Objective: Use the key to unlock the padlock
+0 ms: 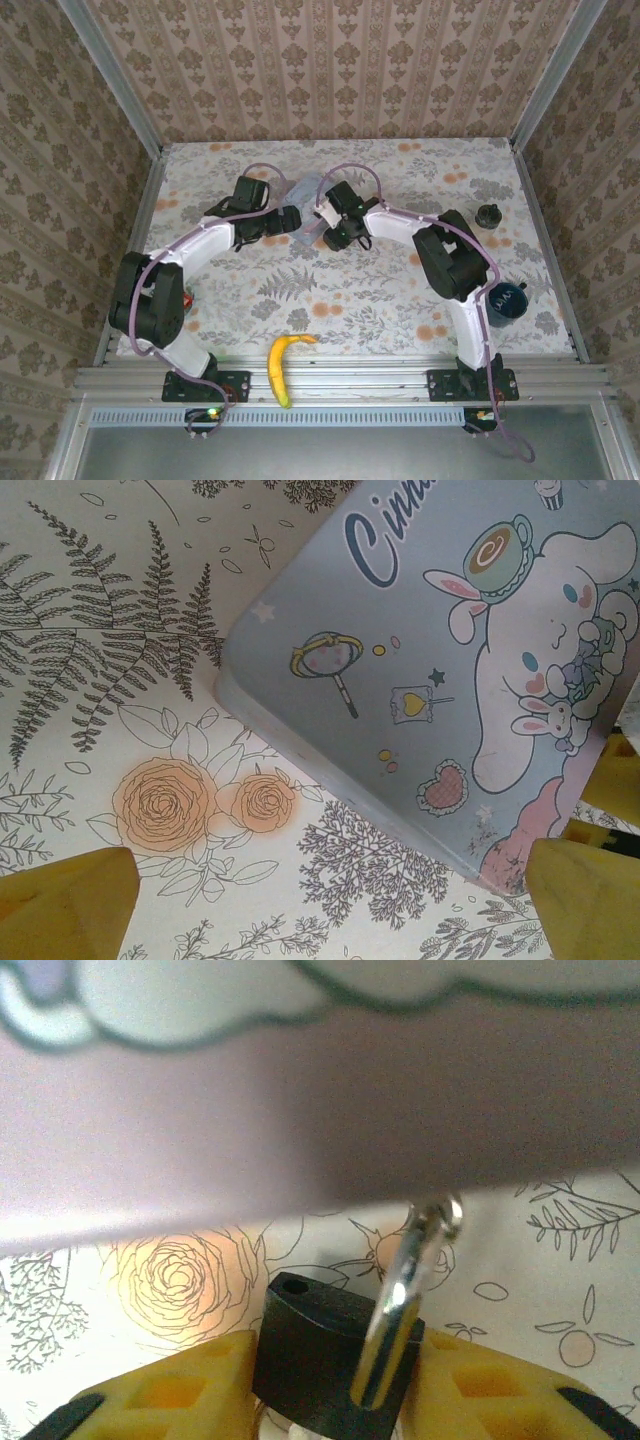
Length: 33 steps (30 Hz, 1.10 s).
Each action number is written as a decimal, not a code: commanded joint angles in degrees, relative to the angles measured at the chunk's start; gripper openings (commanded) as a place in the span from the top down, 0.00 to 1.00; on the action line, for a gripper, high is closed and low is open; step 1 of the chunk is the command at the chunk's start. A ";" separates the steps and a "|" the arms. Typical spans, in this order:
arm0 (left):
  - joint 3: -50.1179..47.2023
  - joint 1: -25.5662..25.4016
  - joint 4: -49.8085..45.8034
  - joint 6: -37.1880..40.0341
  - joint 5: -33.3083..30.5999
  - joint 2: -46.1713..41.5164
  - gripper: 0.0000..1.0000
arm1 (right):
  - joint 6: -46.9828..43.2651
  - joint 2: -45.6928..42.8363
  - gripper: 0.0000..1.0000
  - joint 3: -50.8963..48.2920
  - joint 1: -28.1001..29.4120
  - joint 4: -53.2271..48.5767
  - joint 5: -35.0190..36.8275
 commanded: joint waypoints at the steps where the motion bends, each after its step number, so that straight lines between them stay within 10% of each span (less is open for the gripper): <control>1: 1.81 -0.37 0.87 -0.49 1.41 0.84 0.00 | 1.81 -1.73 0.72 -3.34 0.19 -2.16 4.80; 16: 5.84 -1.34 3.04 1.97 4.03 5.84 0.00 | 18.33 -10.57 0.94 -13.06 7.27 -3.42 4.48; 33: 3.64 -6.24 0.74 4.84 0.59 1.75 0.00 | 27.34 -21.24 0.96 -19.80 8.99 -0.52 2.33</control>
